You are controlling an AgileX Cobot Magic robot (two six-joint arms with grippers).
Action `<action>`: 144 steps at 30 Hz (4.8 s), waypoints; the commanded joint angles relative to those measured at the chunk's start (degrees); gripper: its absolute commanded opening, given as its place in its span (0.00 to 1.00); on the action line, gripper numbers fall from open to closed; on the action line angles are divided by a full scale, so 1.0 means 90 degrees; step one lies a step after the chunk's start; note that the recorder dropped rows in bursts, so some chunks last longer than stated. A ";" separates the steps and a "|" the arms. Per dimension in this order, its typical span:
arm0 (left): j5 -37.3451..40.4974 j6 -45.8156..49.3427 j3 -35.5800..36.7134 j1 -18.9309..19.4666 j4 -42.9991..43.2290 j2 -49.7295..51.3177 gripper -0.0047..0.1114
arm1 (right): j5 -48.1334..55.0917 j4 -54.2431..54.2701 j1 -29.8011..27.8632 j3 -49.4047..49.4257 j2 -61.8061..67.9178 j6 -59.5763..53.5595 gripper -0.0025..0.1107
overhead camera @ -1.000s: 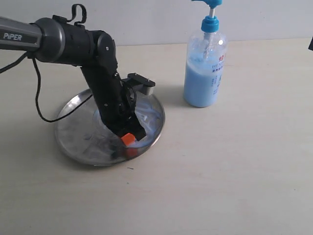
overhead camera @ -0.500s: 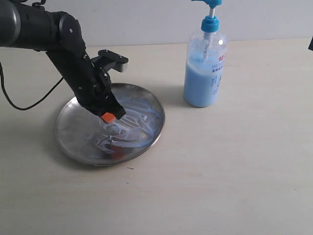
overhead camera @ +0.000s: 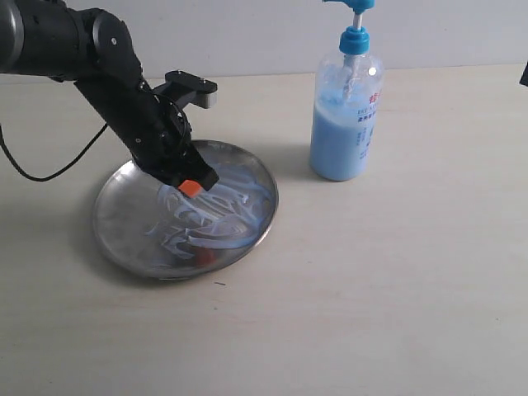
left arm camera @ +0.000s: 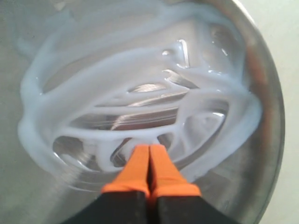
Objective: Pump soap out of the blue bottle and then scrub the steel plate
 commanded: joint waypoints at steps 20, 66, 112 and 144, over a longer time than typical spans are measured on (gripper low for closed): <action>-0.1754 0.0081 0.1903 0.0011 -0.0720 -0.2001 0.04 | -0.0053 0.0105 -0.0031 -0.0069 -0.0003 -0.0018 0.02; -0.1276 -0.1384 0.2807 0.0793 -0.0349 -0.6545 0.04 | -0.0054 0.0115 -0.0031 -0.0069 -0.0003 -0.0033 0.02; -0.4185 -0.1743 0.7503 0.2501 0.0439 -1.1459 0.04 | -0.0054 0.0115 -0.0031 -0.0069 -0.0003 -0.0033 0.02; -0.2750 -0.1511 0.8733 0.2501 0.0611 -1.2907 0.04 | -0.0054 0.0115 -0.0031 -0.0069 -0.0003 -0.0030 0.02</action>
